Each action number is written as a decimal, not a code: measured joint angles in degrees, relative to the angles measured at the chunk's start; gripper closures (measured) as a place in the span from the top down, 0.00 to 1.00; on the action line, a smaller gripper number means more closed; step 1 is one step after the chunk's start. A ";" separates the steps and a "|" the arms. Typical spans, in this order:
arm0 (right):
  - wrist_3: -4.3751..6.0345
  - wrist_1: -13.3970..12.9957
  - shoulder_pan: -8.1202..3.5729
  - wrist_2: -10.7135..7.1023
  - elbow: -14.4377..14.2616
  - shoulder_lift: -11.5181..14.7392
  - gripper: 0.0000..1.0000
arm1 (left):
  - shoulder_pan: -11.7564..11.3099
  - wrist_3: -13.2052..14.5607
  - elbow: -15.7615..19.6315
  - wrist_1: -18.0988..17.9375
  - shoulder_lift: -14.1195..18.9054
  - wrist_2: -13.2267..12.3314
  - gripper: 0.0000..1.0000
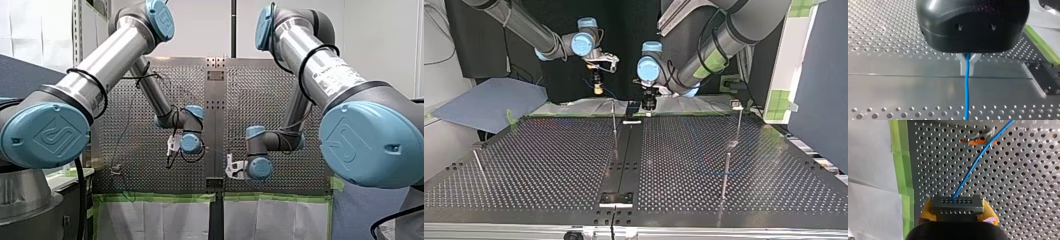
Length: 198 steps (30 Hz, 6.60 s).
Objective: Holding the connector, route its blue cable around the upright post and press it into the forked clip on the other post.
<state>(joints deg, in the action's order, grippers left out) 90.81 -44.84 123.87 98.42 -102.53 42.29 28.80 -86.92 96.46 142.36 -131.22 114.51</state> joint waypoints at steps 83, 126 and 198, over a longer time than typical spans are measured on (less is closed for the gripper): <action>-4.64 5.00 -5.63 7.71 -0.11 0.04 0.00 | 1.49 0.18 -9.41 5.79 -8.37 -7.36 0.00; -8.41 4.01 -2.68 8.68 -0.44 0.14 0.00 | 3.40 0.71 -4.22 5.28 -3.99 -6.90 0.00; -8.67 8.48 -7.60 4.33 8.78 0.04 0.00 | 0.84 0.75 -19.50 16.00 -8.94 -7.53 0.00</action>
<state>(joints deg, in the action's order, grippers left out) 82.13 -36.36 116.27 102.74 -93.75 42.33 29.63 -86.17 76.97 158.36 -140.16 106.98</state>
